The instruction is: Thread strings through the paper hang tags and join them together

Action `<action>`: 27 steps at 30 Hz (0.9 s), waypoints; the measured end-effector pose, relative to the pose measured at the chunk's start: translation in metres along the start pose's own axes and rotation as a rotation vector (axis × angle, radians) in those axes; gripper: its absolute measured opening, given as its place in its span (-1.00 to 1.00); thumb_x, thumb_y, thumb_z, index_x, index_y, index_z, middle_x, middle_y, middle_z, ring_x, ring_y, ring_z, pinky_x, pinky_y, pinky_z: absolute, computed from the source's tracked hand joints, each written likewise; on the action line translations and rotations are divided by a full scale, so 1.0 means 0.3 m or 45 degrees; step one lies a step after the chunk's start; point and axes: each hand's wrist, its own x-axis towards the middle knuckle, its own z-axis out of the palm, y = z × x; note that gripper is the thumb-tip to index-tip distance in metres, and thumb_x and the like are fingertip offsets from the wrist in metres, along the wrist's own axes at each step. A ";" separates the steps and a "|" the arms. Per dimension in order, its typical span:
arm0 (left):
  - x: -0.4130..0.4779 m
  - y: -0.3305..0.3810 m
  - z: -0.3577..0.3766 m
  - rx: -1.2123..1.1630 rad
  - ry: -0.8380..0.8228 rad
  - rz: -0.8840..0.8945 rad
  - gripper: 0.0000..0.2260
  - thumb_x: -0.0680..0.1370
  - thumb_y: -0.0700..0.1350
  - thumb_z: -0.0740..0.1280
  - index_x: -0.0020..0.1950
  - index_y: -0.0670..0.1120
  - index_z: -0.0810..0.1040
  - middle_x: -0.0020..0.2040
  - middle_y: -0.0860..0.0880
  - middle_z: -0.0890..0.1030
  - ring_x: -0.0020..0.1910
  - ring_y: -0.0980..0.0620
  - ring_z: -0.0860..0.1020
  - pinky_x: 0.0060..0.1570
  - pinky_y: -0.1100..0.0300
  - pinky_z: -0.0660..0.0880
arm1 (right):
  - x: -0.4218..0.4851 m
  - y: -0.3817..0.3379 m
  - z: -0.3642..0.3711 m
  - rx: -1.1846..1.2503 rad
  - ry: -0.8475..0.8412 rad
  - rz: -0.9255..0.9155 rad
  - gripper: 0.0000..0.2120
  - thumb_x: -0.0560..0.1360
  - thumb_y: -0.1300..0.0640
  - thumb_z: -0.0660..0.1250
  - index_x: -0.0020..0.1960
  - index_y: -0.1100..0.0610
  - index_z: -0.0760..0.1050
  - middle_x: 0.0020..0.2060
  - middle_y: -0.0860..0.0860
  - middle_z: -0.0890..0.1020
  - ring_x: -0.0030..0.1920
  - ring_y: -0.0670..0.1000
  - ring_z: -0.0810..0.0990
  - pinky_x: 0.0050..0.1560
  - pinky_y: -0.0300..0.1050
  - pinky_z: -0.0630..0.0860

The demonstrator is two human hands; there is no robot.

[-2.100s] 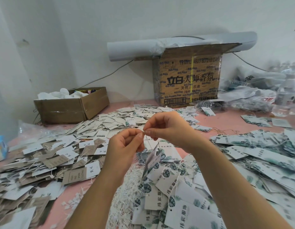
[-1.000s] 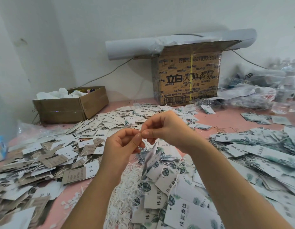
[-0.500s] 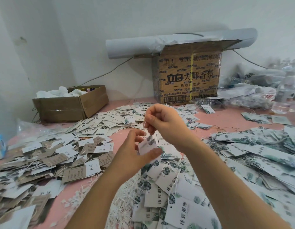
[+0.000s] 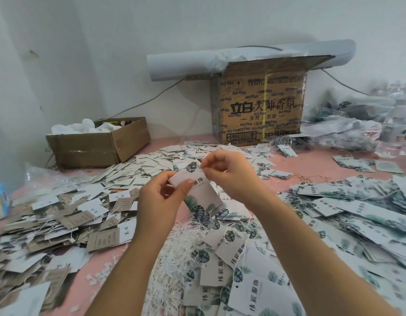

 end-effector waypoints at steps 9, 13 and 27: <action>0.007 -0.004 0.000 -0.167 0.065 -0.031 -0.82 0.33 0.09 0.39 -0.19 0.01 0.58 -0.38 0.07 0.62 -0.49 0.17 0.52 -0.47 0.33 0.47 | -0.010 -0.008 -0.002 0.176 -0.316 0.077 -0.99 0.49 0.23 0.32 -0.11 0.15 0.52 -0.24 0.01 0.66 -0.20 -0.02 0.66 -0.18 -0.15 0.61; -0.001 -0.047 0.003 -0.184 -0.015 -0.164 -0.58 0.42 0.25 0.17 -0.18 -0.09 0.56 -0.33 0.04 0.61 -0.36 0.12 0.56 -0.37 0.29 0.51 | -0.003 -0.006 -0.055 0.190 -0.151 0.138 -0.90 0.47 0.32 0.32 -0.17 0.15 0.48 -0.27 0.03 0.64 -0.30 -0.03 0.63 -0.40 -0.28 0.52; -0.056 -0.278 0.016 0.664 -0.391 -0.306 -0.89 0.53 -0.12 0.34 0.00 0.08 0.51 -0.07 0.18 0.57 -0.11 0.22 0.52 -0.03 0.27 0.52 | -0.005 0.071 -0.080 -0.752 -0.937 0.546 -0.90 0.37 0.30 0.20 -0.31 0.19 0.40 -0.40 0.06 0.43 -0.31 0.04 0.40 -0.33 -0.21 0.37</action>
